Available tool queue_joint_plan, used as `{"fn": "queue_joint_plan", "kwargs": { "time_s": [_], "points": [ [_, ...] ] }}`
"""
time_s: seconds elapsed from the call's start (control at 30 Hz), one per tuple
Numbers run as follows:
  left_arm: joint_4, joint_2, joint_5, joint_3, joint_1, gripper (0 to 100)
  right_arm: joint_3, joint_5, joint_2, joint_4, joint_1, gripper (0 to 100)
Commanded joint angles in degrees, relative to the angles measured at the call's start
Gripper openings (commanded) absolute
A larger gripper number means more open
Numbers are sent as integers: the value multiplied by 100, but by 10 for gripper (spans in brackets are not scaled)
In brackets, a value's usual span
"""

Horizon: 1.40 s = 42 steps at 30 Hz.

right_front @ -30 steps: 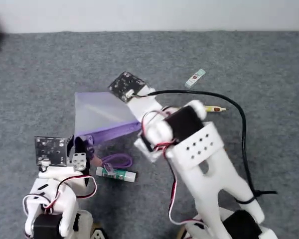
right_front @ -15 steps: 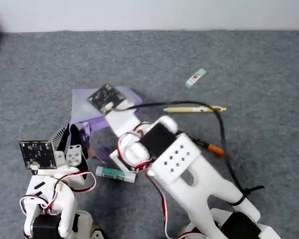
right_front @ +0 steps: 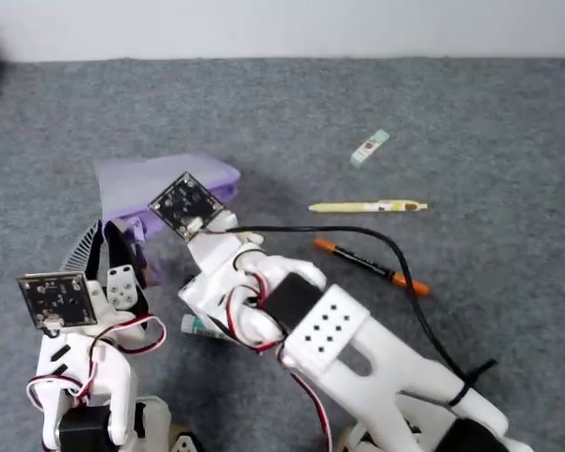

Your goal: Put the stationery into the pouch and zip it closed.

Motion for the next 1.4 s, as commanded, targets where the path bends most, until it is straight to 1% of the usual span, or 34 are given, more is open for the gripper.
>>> {"fn": "queue_joint_plan", "kwargs": {
  "time_s": [0.0,0.1,0.27,0.37,0.53,0.83,0.9,1.0,1.1,1.37],
  "points": [
    [-281,-44,-141,-356,-18,14,264,-62,-382,-646,-207,248],
    [-281,-44,-158,-356,-18,14,642,-62,-418,-1297,-347,248],
    [-281,-44,-158,-356,-18,14,1116,-35,-391,-2607,-356,248],
    [-273,-44,-158,-356,-18,14,1240,-26,-400,-2985,-374,248],
    [-264,-44,-167,-356,-18,14,1213,-35,-462,-2967,-409,248],
    [-255,-44,-176,-356,-44,14,1231,-62,-1323,-1666,-409,248],
    [-255,-44,-176,-356,-26,14,1231,-70,-1560,-1508,-444,248],
    [-255,-44,-176,-356,-26,14,1231,-70,-1789,-1437,-681,248],
    [-255,-44,-176,-356,-26,14,1248,-70,-1780,-1604,-927,248],
    [-246,-44,-176,-347,-26,14,1451,-62,-901,-2976,-1007,247]
  ]
}}
